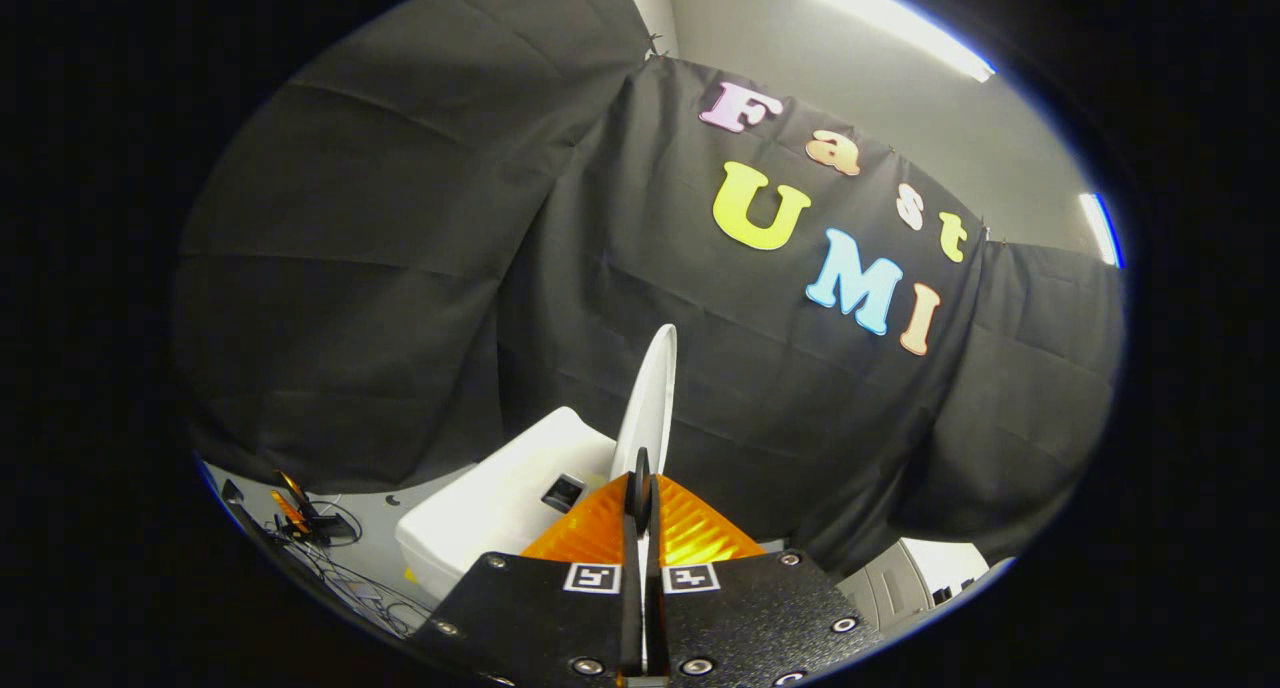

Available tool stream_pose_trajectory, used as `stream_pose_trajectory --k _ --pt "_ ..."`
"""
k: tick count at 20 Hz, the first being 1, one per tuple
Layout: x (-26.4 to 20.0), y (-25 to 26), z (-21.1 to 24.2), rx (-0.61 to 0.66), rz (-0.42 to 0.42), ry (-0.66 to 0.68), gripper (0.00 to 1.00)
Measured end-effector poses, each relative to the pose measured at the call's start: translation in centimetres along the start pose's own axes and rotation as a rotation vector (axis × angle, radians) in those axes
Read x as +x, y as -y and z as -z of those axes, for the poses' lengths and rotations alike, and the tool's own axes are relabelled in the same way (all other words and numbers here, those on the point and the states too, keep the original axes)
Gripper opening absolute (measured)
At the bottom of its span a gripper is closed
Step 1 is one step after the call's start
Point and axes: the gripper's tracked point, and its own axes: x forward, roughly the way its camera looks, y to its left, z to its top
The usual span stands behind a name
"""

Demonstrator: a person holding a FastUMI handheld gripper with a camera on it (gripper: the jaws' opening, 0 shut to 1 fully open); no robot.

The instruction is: Open the toilet lid.

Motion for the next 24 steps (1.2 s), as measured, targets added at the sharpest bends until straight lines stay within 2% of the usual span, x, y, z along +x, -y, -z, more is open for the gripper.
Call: stream_pose_trajectory --k 2,4,8,10,13,14,15,20,24 --pt "0.0 -0.1 0.0 -0.011 -0.009 -0.004 0.02" --pt "-0.1 -0.3 0.0 -0.048 -0.022 -0.008 0.09" --pt "-0.3 -0.7 0.0 -0.233 -0.030 -0.020 0.28" --pt "-0.6 -1.6 0.7 -0.289 -0.064 -0.020 0.49" --pt "-1.1 -1.4 1.0 -0.276 -0.105 -0.017 0.81" --pt "-1.5 -1.3 0.8 -0.249 -0.121 -0.019 0.85" --pt "-2.1 -1.3 0.8 -0.210 -0.148 -0.026 0.93" --pt "-5.5 -1.2 -0.6 0.032 -0.306 0.022 0.95" --pt "-8.8 2.8 -2.7 0.194 -0.367 0.138 0.95"
